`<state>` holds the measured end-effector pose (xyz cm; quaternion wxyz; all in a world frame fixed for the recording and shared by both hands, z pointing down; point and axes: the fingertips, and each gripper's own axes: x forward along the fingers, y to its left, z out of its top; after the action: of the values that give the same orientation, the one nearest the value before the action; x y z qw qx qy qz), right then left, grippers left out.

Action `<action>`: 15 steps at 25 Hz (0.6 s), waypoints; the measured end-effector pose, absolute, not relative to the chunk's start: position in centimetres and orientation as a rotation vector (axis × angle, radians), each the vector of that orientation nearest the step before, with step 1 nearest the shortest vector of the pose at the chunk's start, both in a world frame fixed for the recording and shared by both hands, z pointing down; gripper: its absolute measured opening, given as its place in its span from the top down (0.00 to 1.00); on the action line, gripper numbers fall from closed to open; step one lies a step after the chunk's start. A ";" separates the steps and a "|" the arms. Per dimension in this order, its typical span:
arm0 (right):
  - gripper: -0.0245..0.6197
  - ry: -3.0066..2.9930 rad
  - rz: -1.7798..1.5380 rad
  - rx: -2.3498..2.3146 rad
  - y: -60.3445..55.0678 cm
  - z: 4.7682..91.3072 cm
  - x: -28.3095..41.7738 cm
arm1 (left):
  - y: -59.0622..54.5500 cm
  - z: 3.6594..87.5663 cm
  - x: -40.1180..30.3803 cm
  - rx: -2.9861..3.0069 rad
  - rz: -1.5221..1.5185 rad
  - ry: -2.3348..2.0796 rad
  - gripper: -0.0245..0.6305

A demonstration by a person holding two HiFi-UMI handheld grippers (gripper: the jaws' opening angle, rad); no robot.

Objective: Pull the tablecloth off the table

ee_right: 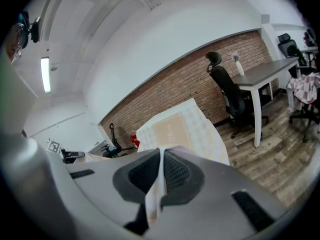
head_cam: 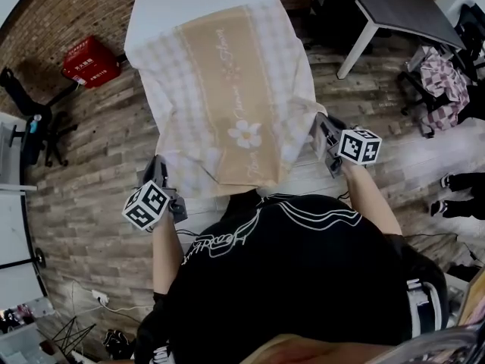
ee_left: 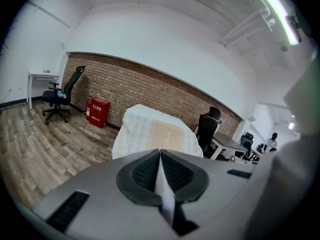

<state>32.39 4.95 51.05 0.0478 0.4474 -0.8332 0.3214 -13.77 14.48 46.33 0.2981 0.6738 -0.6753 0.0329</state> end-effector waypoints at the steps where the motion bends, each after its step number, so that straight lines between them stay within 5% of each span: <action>1: 0.97 -2.539 0.981 1.366 4.9 51.1 32.4 | 14.5 46.4 -13.8 1.790 0.091 -1.793 0.95; 15: 0.97 -2.510 0.993 1.375 4.7 51.6 33.1 | 13.4 46.6 -13.8 1.791 0.104 -1.771 0.95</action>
<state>33.07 4.74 51.58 0.0562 0.4531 -0.8273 0.3273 -13.76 13.43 46.56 0.3056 0.6764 -0.6690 0.0393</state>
